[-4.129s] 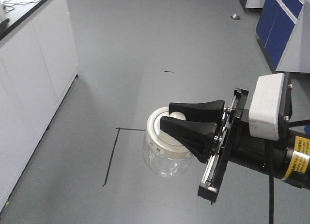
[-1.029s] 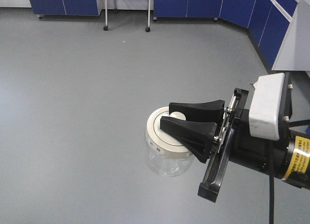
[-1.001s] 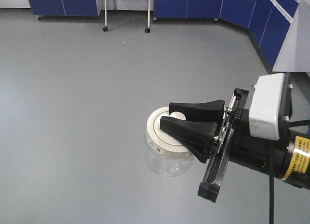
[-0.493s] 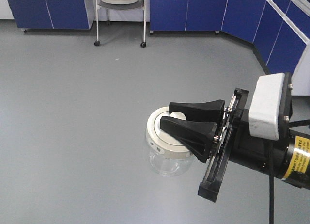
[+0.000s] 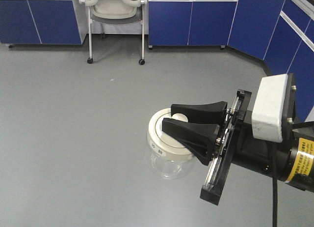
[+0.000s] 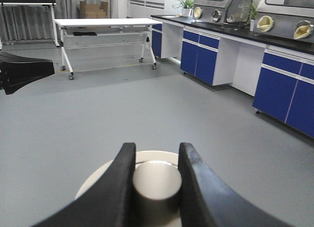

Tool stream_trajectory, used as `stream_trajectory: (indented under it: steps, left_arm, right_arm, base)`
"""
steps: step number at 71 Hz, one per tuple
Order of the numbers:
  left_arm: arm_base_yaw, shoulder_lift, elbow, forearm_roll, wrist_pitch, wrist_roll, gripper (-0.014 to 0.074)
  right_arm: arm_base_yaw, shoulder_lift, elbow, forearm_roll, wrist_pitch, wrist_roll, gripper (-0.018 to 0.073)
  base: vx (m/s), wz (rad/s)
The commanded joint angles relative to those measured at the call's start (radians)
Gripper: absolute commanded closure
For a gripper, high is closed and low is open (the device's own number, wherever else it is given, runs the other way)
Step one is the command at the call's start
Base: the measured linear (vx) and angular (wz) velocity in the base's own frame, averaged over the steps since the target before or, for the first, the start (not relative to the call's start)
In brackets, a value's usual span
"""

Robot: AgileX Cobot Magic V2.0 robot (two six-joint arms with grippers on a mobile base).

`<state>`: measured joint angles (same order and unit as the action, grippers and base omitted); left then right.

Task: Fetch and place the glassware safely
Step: 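Keep driving across the lab toward the blue-cabinet bench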

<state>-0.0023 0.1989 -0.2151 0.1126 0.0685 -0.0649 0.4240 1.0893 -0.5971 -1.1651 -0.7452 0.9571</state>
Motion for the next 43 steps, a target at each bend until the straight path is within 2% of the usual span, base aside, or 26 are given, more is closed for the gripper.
stream_trajectory:
  steps: [1,43]
  left_arm:
    - [-0.002,0.011,-0.026,-0.01,-0.069,-0.008,0.0603]
    - [-0.002,0.011,-0.026,-0.01,-0.069,-0.008,0.0603]
  right_arm:
    - [0.0,-0.017,-0.033,0.055,-0.057,-0.006,0.056]
    - [0.0,-0.017,-0.033,0.055,-0.056,-0.006,0.056]
  base:
    - [0.61,-0.05]
    - [0.6,-0.06]
